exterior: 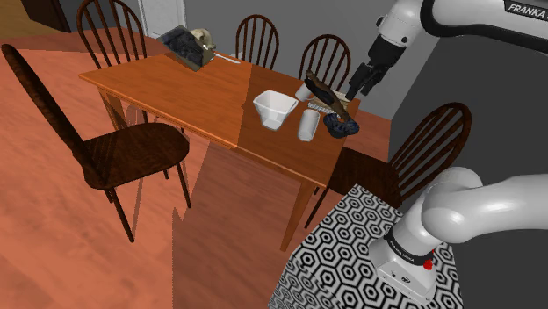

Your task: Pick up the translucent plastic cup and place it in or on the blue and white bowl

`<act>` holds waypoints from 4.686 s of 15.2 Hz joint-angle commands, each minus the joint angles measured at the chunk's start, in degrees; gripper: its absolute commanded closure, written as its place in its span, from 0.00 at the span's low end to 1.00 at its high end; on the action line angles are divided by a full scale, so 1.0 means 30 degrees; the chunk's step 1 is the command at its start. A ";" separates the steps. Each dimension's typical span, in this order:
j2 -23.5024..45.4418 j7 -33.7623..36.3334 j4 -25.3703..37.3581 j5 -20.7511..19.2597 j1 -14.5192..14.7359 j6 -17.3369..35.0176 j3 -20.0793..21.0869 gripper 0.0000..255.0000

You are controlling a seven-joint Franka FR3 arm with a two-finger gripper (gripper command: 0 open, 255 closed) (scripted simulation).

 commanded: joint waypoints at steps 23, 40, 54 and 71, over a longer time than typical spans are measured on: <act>1.3760 -0.3568 0.4079 -0.0443 -0.1360 0.7947 -0.3822 0.00; 1.8549 -0.4833 0.5848 0.0755 -0.2047 1.0458 -0.4240 0.00; 1.8549 -0.4833 0.5848 0.0755 -0.2047 1.0458 -0.4240 1.00; 1.6854 -0.4520 0.8258 0.0163 -0.1915 0.6421 -0.4337 1.00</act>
